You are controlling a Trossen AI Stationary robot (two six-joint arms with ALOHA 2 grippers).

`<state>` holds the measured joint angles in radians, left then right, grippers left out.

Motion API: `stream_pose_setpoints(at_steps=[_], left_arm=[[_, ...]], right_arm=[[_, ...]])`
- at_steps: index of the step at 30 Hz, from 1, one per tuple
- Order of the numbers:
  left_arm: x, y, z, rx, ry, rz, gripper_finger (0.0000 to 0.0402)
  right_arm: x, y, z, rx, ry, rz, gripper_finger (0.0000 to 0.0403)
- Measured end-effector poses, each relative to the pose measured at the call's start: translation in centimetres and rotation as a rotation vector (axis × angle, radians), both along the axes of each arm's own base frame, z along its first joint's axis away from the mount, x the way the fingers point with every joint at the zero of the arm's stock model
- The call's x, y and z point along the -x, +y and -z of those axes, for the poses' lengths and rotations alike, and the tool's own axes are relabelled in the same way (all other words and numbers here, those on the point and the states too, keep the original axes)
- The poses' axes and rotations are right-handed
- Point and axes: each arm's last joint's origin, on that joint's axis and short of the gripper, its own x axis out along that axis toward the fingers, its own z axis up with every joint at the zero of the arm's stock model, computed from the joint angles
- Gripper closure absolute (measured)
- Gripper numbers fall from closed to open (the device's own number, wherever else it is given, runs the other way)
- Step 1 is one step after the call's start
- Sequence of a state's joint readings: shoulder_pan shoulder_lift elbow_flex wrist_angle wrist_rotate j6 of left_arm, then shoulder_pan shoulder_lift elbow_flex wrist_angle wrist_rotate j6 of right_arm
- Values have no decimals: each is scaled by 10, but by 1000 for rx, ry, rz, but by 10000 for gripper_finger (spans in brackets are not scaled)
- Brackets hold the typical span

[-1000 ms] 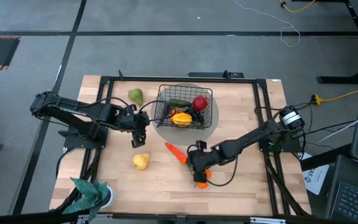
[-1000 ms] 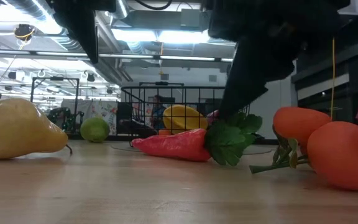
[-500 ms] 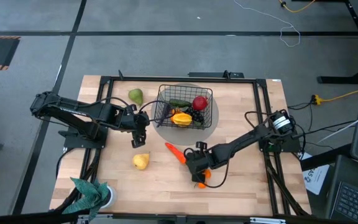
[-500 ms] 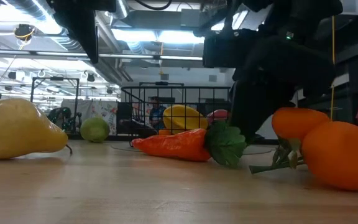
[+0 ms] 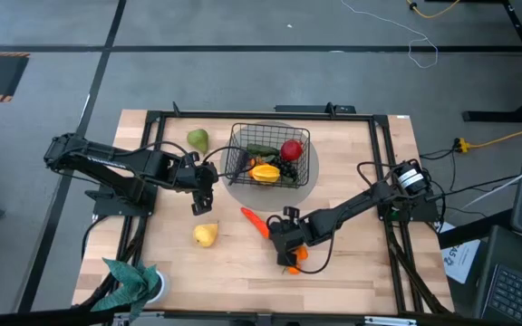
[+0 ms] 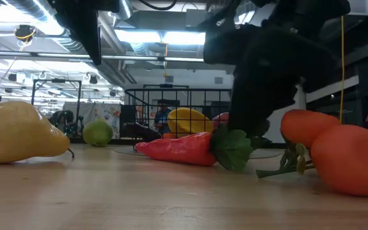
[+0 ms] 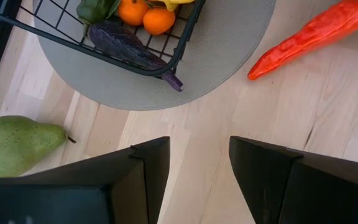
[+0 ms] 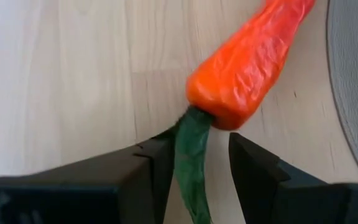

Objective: Build produce basket
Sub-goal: Put the orange carrot into the black wire basket

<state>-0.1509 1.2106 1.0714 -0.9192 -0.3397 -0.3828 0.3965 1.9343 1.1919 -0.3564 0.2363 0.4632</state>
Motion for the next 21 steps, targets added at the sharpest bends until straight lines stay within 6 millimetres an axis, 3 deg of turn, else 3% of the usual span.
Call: stream_pose_setpoints(at_steps=[12, 21], left_arm=[[0, 0, 0, 0, 0, 0, 247], [0, 0, 0, 0, 0, 0, 247]], right_arm=[[-2, -1, -2, 44, -54, 63, 287], [-2, 0, -2, 39, -52, 60, 391]])
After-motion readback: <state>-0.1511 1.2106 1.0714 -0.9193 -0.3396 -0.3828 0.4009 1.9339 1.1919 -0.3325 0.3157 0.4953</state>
